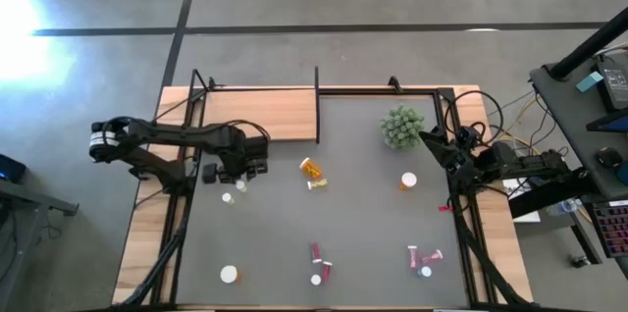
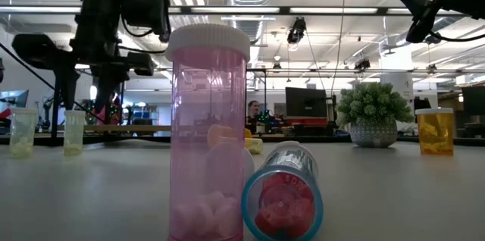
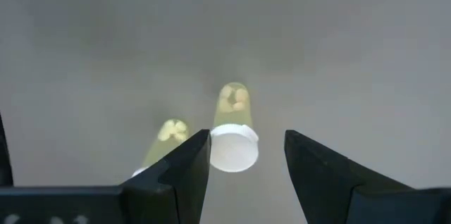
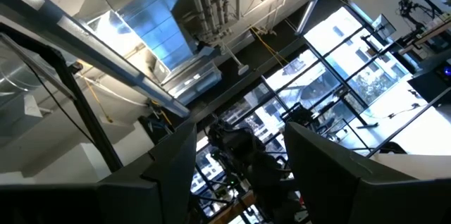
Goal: Pick and place medicine bottles onto shelf by color
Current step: Put the top left yellow pill bottle on the shelf
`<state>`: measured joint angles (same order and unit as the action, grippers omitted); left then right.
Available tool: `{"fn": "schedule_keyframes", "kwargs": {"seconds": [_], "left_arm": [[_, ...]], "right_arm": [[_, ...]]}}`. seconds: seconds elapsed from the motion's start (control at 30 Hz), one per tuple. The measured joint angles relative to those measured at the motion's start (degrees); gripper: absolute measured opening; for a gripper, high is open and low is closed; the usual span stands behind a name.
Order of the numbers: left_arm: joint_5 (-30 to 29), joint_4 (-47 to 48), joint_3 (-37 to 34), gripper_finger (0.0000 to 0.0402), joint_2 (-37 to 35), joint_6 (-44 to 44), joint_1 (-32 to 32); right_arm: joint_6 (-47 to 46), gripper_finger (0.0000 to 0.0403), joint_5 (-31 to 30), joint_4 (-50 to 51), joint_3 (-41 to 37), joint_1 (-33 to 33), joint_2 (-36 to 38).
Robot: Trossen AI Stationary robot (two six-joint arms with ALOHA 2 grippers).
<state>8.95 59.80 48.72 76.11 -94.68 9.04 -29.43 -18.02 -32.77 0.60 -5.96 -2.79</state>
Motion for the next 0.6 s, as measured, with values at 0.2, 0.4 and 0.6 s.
{"fn": "schedule_keyframes", "kwargs": {"seconds": [0.2,0.4,0.6], "left_arm": [[0.18,-0.26,-1.69,0.0167,-1.03,-3.53,-0.66],[-0.15,-1.03,-1.95,0.0167,-2.17,-3.93,-0.74],[-1.18,-1.41,-2.02,0.0167,-3.14,-3.87,-0.74]], "right_arm": [[0.01,0.0206,0.0,-0.02,0.0,-0.02,0.02],[0.01,0.0206,-0.01,-0.02,-0.01,-0.01,0.01],[0.01,0.0206,0.0,-0.02,0.0,-0.01,0.02]]}}
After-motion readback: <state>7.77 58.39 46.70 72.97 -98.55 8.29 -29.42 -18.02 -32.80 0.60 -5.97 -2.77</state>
